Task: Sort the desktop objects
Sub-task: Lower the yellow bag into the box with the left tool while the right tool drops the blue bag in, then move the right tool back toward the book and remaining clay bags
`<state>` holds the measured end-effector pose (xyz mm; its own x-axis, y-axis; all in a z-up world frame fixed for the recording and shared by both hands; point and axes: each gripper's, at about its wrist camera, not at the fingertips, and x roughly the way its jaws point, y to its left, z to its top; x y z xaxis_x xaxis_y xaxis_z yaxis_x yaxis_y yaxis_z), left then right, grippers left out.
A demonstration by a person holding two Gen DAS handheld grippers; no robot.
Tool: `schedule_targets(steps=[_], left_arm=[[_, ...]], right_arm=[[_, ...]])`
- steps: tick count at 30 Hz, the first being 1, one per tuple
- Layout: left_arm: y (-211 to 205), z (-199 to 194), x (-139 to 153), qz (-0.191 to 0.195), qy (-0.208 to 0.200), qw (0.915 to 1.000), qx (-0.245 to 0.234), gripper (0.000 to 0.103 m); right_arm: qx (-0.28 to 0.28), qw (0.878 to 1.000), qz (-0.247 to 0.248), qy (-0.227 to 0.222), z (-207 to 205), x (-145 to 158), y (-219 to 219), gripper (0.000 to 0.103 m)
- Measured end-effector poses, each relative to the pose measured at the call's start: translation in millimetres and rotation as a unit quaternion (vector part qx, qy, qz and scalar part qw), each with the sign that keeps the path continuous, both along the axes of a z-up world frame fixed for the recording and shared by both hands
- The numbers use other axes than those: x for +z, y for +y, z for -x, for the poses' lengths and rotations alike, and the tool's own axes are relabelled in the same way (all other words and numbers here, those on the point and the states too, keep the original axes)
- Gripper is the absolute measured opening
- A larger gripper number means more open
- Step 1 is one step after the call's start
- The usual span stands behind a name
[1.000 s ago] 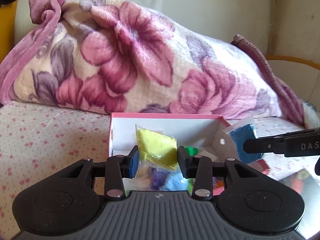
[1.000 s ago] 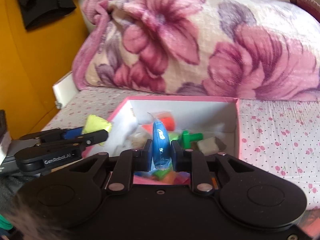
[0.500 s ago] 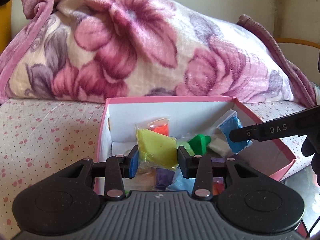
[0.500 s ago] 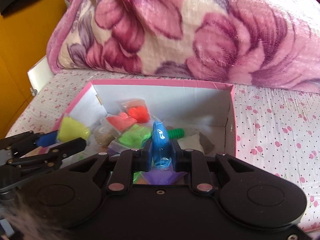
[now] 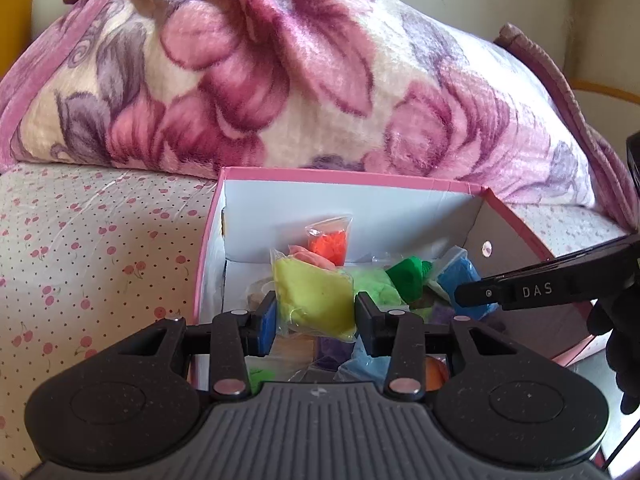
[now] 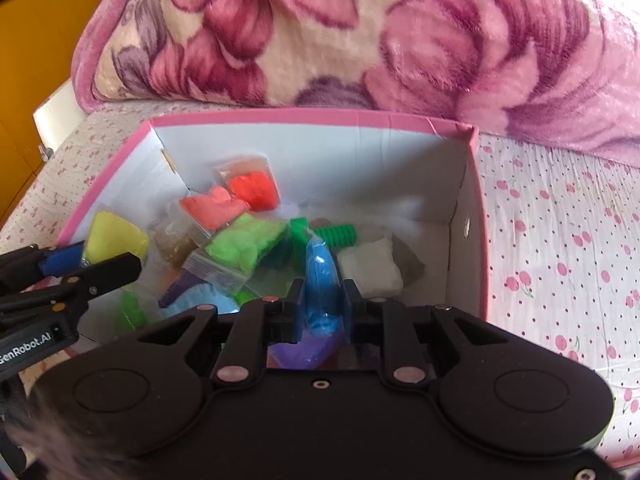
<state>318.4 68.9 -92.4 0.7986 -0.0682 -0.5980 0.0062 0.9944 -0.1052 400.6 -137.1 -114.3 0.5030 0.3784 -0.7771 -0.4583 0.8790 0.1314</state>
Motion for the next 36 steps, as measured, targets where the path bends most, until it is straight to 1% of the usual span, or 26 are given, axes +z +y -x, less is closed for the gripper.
schedule_targets(steps=[4,5,6,7,8,9,10,11,12,14,16,17,19,22,24,26,29,33,36], left_arm=[[-2.9,-1.2,-0.3,-0.009,0.004,1.0,-0.002,0.04],[-3.2,-1.6,-0.2,-0.009,0.005,0.9999,-0.002,0.042],[-3.8,-1.9,-0.4,-0.009,0.005,0.9999,-0.006,0.047],[-4.7,-2.2,-0.6,-0.007,0.005,0.9999,-0.011,0.053],[-6.3,-2.2,-0.6,-0.007,0.005,0.9998,-0.016,0.065],[-8.3,-1.9,-0.4,-0.007,0.004,0.9998,-0.02,0.074],[-9.6,-1.6,-0.2,-0.006,0.003,0.9998,-0.02,0.076],[-9.6,-1.5,0.0,-0.004,0.003,0.9998,-0.019,0.076],[-9.1,-1.5,0.1,-0.002,0.003,0.9998,-0.018,0.076],[-6.3,-0.8,1.8,0.006,-0.001,0.9999,-0.015,0.076],[-3.0,0.1,3.9,0.016,-0.005,0.9998,-0.012,0.076],[-1.3,0.5,5.0,0.02,-0.007,0.9997,-0.01,0.076],[2.0,1.4,7.1,0.03,-0.011,0.9995,-0.007,0.077],[7.0,2.7,10.3,0.043,-0.017,0.9989,-0.003,0.077],[8.4,4.0,13.0,0.051,-0.023,0.9984,-0.002,0.077],[10.4,7.0,17.0,0.061,-0.038,0.9974,-0.002,0.077],[15.7,11.9,22.6,0.082,-0.062,0.9947,-0.001,0.077],[22.8,14.0,26.5,0.107,-0.067,0.992,0.004,0.077],[23.2,17.2,29.8,0.104,-0.072,0.992,0.005,0.077]], right_arm=[[-0.001,1.0,0.01,0.003,-0.3,-1.3,1.5,0.018],[-0.002,1.0,0.013,0.003,-0.1,-1.3,2.1,0.018],[-0.003,1.0,0.016,0.004,0.1,-1.3,3.0,0.02],[-0.001,1.0,0.017,0.005,0.5,-1.1,4.2,0.028],[0.0,1.0,0.013,0.004,1.6,-0.2,4.9,0.042],[0.001,1.0,0.009,0.004,2.7,0.6,5.6,0.049],[0.002,1.0,0.005,0.004,3.9,1.6,6.4,0.058],[0.003,1.0,0.004,0.003,5.3,2.9,7.8,0.063],[0.003,1.0,0.006,0.0,7.0,4.5,9.6,0.065],[0.006,1.0,0.001,-0.004,10.4,7.6,11.9,0.074],[0.006,1.0,-0.008,-0.009,14.1,11.1,12.0,0.077],[0.003,1.0,-0.011,-0.012,15.8,13.1,11.1,0.081],[-0.003,1.0,-0.025,-0.012,18.3,17.1,7.3,0.082],[-0.015,0.998,-0.064,-0.003,22.1,23.3,-4.6,0.082],[-0.026,0.997,-0.075,-0.01,27.1,29.6,-11.4,0.082],[-0.033,0.996,-0.084,-0.02,33.5,37.3,-17.4,0.083],[-0.037,0.993,-0.116,-0.015,43.9,48.3,-27.3,0.083],[-0.042,0.992,-0.115,-0.026,62.7,61.1,-36.4,0.083],[-0.049,0.992,-0.113,-0.033,76.6,68.7,-47.0,0.083]])
